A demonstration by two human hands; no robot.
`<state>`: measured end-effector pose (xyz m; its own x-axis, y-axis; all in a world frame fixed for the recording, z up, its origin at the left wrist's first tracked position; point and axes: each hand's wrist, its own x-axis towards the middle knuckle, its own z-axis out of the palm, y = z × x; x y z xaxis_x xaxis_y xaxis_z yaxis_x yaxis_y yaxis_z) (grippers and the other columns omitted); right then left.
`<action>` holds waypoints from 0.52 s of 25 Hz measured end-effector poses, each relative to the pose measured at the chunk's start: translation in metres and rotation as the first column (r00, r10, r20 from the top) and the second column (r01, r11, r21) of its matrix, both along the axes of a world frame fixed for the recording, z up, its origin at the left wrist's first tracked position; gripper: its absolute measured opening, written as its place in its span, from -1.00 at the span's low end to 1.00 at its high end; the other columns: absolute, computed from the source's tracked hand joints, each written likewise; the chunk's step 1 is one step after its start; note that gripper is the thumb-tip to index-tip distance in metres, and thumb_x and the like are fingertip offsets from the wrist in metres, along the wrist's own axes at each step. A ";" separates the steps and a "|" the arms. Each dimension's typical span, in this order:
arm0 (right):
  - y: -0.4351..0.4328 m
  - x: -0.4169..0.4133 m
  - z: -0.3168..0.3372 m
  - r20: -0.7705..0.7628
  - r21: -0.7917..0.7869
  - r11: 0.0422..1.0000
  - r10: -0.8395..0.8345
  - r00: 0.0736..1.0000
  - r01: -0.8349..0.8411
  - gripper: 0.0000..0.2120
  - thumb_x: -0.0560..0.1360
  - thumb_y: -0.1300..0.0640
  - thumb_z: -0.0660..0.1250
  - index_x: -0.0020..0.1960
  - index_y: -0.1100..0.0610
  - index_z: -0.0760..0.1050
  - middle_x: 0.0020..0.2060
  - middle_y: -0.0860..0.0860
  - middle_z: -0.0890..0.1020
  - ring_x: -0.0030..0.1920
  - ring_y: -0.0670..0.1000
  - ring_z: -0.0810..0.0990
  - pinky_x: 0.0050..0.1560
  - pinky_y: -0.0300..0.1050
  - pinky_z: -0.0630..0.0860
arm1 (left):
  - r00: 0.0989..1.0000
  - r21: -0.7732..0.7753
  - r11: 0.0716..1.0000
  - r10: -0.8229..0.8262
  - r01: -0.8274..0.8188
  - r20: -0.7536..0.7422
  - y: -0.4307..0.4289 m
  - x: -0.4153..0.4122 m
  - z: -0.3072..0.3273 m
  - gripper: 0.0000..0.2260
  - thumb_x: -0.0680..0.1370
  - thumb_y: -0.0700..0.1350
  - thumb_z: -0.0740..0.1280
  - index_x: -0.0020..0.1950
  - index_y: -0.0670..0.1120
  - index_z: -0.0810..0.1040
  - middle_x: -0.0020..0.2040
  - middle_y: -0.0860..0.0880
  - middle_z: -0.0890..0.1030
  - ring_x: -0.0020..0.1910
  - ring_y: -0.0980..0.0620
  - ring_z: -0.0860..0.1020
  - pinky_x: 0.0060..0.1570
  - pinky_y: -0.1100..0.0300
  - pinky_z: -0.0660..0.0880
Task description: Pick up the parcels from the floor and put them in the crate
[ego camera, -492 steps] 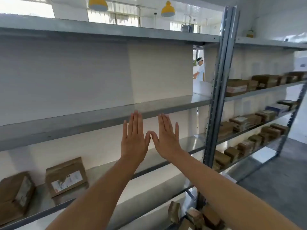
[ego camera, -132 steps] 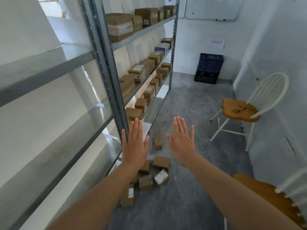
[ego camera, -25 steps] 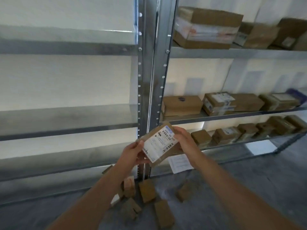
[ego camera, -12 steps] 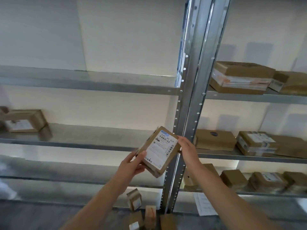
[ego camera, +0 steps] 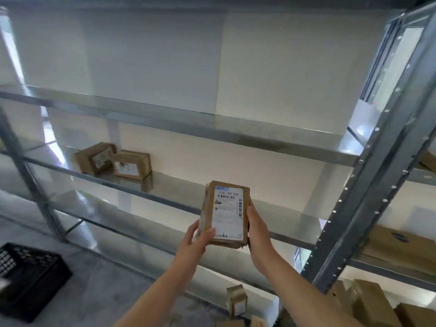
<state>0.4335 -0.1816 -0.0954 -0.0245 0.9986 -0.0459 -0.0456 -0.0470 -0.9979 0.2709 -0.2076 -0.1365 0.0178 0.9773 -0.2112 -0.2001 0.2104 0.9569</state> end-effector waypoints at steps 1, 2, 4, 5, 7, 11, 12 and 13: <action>0.003 -0.022 -0.001 -0.005 -0.008 1.000 0.029 1.000 -0.029 -0.57 0.63 -0.27 -0.04 0.23 -0.20 0.54 0.08 -0.18 0.69 0.03 -0.17 0.67 -0.20 -0.28 0.61 | 0.998 -0.005 0.999 0.033 -0.033 -0.048 0.000 -0.021 0.001 -0.24 0.21 0.31 0.53 0.37 0.15 0.42 0.18 0.00 0.65 0.22 -0.05 0.58 0.37 -0.10 0.39; 0.007 -0.044 -0.001 -0.006 -0.017 0.998 0.055 0.998 -0.055 -0.56 0.63 -0.26 -0.05 0.25 -0.18 0.53 0.09 -0.17 0.69 0.03 -0.17 0.68 -0.19 -0.28 0.61 | 0.994 -0.014 0.998 0.067 -0.068 -0.086 0.001 -0.043 0.000 -0.25 0.21 0.32 0.50 0.35 0.14 0.45 0.17 0.02 0.66 0.21 -0.05 0.58 0.38 -0.12 0.38; 0.015 -0.089 -0.002 -0.008 -0.035 0.993 0.109 0.994 -0.109 -0.55 0.63 -0.25 -0.04 0.26 -0.16 0.55 0.10 -0.16 0.69 0.00 -0.20 0.68 -0.22 -0.34 0.59 | 0.984 -0.025 0.991 0.129 -0.133 -0.121 0.001 -0.085 -0.002 -0.40 0.30 0.31 0.45 0.29 0.14 0.52 0.10 0.05 0.69 0.18 -0.01 0.60 0.38 -0.11 0.38; 0.019 -0.109 -0.002 -0.011 -0.046 0.989 0.142 0.990 -0.142 -0.55 0.63 -0.25 -0.02 0.26 -0.16 0.56 0.09 -0.16 0.69 -0.02 -0.22 0.68 -0.25 -0.37 0.57 | 0.980 -0.017 0.988 0.153 -0.156 -0.131 0.000 -0.103 -0.003 -0.50 0.38 0.28 0.43 0.28 0.16 0.54 0.08 0.09 0.70 0.16 0.04 0.61 0.38 -0.08 0.37; 0.026 -0.157 -0.002 0.000 -0.067 0.975 0.213 0.977 -0.212 -0.56 0.63 -0.26 0.00 0.23 -0.16 0.58 0.06 -0.16 0.70 -0.06 -0.23 0.68 -0.30 -0.40 0.56 | 0.968 0.017 0.979 0.204 -0.204 -0.149 -0.001 -0.145 -0.006 -0.67 0.51 0.22 0.34 0.27 0.28 0.51 0.02 0.23 0.69 0.09 0.24 0.57 0.33 0.05 0.35; 0.035 -0.244 -0.009 0.011 -0.078 0.954 0.291 0.957 -0.289 -0.63 0.67 -0.14 0.02 0.31 -0.14 0.52 0.11 -0.11 0.69 -0.01 -0.16 0.69 -0.20 -0.28 0.61 | 0.943 0.058 0.954 0.298 -0.293 -0.148 -0.007 -0.228 -0.011 -0.66 0.55 0.19 0.28 0.31 0.45 0.37 0.05 0.41 0.61 0.05 0.43 0.52 0.10 0.28 0.34; 0.036 -0.261 -0.012 0.006 -0.067 0.951 0.304 0.953 -0.303 -0.64 0.69 -0.09 0.02 0.35 -0.15 0.49 0.14 -0.09 0.68 0.02 -0.13 0.69 -0.14 -0.22 0.64 | 0.933 0.058 0.944 0.330 -0.325 -0.142 -0.009 -0.245 -0.014 -0.65 0.55 0.18 0.29 0.32 0.44 0.38 0.07 0.41 0.61 0.08 0.41 0.52 0.08 0.30 0.35; 0.035 -0.277 -0.014 0.001 -0.060 0.946 0.318 0.948 -0.317 -0.65 0.69 -0.05 0.02 0.38 -0.15 0.46 0.17 -0.08 0.66 0.06 -0.11 0.68 -0.06 -0.15 0.65 | 0.923 0.053 0.933 0.359 -0.355 -0.136 -0.012 -0.261 -0.016 -0.64 0.55 0.18 0.31 0.33 0.42 0.40 0.10 0.37 0.61 0.13 0.37 0.51 0.08 0.30 0.35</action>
<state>0.1570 -0.1463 -0.1099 -0.3392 0.9347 -0.1062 -0.0078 -0.1157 -0.9933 0.0103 -0.2196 -0.1525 -0.3611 0.9188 -0.1596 -0.1195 0.1242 0.9850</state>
